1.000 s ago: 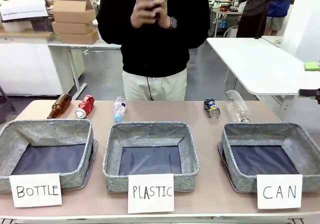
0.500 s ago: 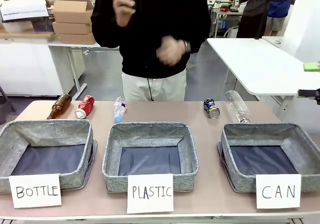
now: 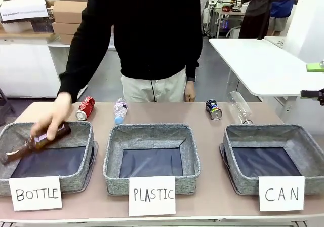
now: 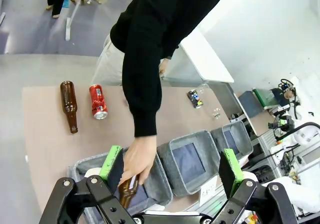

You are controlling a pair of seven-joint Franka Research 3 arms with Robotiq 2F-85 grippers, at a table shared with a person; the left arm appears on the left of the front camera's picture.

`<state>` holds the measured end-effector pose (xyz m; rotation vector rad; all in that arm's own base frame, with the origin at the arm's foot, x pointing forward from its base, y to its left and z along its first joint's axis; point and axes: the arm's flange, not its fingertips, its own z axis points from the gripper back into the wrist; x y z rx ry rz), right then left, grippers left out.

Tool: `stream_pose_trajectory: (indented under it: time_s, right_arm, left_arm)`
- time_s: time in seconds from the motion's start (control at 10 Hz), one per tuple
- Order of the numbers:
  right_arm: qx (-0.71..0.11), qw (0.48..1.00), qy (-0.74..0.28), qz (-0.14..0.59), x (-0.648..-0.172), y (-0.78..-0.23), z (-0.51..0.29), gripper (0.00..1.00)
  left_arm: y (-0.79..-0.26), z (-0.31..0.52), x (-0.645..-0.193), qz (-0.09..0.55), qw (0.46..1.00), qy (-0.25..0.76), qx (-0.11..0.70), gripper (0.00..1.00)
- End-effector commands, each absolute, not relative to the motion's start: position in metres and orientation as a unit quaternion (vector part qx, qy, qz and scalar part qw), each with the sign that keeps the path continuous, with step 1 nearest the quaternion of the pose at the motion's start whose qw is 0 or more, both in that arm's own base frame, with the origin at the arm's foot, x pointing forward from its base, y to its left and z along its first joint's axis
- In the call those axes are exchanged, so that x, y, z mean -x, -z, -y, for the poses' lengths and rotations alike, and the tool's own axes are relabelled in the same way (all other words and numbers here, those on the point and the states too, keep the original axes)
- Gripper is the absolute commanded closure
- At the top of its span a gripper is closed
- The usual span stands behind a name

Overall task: Sort the can waste into the basket.
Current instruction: Pick up the can waste from the table and place it in the right Fabric basket.

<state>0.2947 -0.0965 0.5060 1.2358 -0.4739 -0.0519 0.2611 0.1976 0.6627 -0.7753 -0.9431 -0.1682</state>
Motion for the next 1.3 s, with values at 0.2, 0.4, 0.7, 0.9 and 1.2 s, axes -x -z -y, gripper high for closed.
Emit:
stream_pose_trajectory:
  time_s: [0.2,0.4,0.7,0.9,1.2]
  right_arm:
    - [-0.581,0.78,0.015,0.234,-0.298,-0.507,0.096,0.0]
    - [-0.581,0.78,0.015,0.234,-0.298,-0.507,0.096,0.0]
    - [-0.581,0.78,0.015,0.234,-0.298,-0.507,0.096,0.0]
    - [-0.581,0.78,0.015,0.234,-0.298,-0.507,0.096,0.0]
    - [-0.581,0.78,0.015,0.234,-0.298,-0.507,0.096,0.0]
  left_arm:
    - [-0.662,-0.198,-0.261,0.445,0.812,0.085,0.367,0.0]
    - [-0.662,-0.198,-0.261,0.445,0.812,0.085,0.367,0.0]
    - [-0.662,-0.198,-0.261,0.445,0.812,0.085,0.367,0.0]
    - [-0.653,-0.177,-0.284,0.403,0.843,0.107,0.341,0.0]
    - [-0.588,-0.088,-0.412,0.283,0.904,0.157,0.278,0.0]
